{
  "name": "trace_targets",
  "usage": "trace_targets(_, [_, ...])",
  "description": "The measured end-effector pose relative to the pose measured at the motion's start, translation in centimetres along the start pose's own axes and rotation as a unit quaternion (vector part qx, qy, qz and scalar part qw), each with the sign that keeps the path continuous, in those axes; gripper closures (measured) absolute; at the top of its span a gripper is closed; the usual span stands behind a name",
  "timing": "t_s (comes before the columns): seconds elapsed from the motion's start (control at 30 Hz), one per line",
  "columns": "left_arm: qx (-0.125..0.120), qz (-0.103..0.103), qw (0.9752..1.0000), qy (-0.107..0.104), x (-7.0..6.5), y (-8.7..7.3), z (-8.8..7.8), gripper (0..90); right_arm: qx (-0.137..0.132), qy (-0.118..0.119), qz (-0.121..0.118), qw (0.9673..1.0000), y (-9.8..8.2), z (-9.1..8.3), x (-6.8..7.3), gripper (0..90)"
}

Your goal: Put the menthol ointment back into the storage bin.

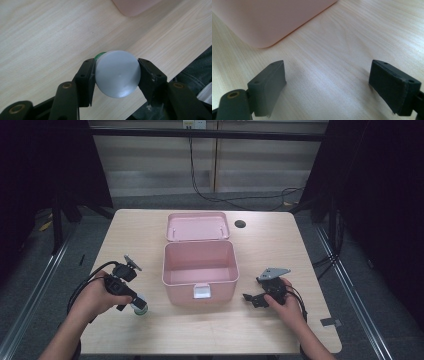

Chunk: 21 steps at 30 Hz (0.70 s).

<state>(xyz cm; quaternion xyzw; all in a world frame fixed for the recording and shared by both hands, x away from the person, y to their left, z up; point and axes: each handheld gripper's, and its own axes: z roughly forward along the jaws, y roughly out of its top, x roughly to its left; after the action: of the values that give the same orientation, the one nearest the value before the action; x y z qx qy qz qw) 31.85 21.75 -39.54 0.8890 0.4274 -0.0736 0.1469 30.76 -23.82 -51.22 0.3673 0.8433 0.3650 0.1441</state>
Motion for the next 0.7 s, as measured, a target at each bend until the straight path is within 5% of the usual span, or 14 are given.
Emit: trace_targets(0.7, [-0.01,-0.008,0.9999,-0.002,-0.4,2.6,-3.4,49.9,0.0,-0.001,0.0,1.0,0.0,0.0,0.0,13.2])
